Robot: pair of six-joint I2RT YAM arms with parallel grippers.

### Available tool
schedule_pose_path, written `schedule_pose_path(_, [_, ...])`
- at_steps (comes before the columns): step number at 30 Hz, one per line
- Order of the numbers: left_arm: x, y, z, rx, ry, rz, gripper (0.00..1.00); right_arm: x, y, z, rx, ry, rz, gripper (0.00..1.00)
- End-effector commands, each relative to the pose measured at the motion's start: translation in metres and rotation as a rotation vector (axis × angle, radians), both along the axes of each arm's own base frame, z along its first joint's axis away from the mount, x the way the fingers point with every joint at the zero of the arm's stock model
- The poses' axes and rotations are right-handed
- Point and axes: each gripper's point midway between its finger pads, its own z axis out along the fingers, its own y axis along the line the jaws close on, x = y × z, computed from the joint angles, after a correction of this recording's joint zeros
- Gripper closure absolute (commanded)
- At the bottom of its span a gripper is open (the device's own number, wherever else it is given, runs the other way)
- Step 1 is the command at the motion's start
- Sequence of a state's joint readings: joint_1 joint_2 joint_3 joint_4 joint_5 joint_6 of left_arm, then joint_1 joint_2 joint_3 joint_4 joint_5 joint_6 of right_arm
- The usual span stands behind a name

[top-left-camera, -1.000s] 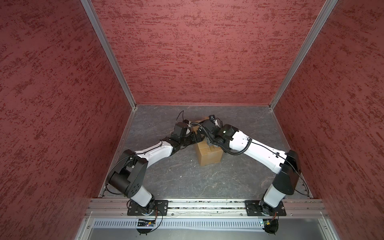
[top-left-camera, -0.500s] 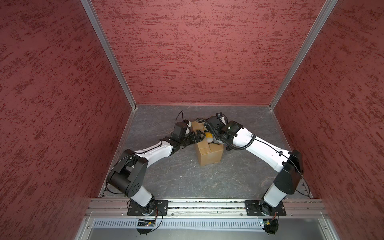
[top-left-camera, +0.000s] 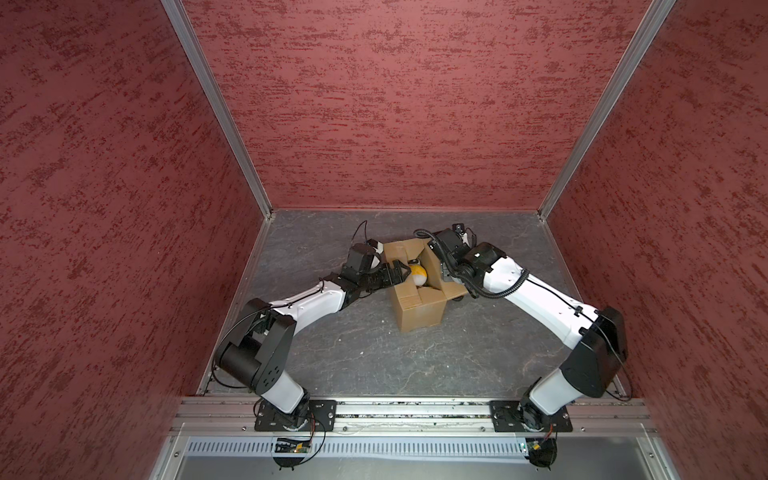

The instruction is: Unpack the express box

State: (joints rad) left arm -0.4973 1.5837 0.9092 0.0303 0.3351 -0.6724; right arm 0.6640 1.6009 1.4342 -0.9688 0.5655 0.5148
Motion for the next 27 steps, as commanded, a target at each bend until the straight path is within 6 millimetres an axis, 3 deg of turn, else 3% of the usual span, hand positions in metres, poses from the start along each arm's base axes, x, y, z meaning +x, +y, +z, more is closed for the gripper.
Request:
schedule_pose_path(1, [-0.004,0.019,-0.020,0.096,0.058,0.032,0.00,0.008,0.004,0.003,0.080,-0.046,0.013,0.26])
schedule_pose_path(9, [0.002,0.019,-0.010,0.101,0.032,0.046,0.00,0.012,0.030,-0.009,0.244,-0.059,0.109,0.26])
schedule_pose_path(27, [0.021,0.010,-0.009,0.097,0.008,0.049,0.00,0.000,0.058,-0.038,0.465,-0.010,0.159,0.28])
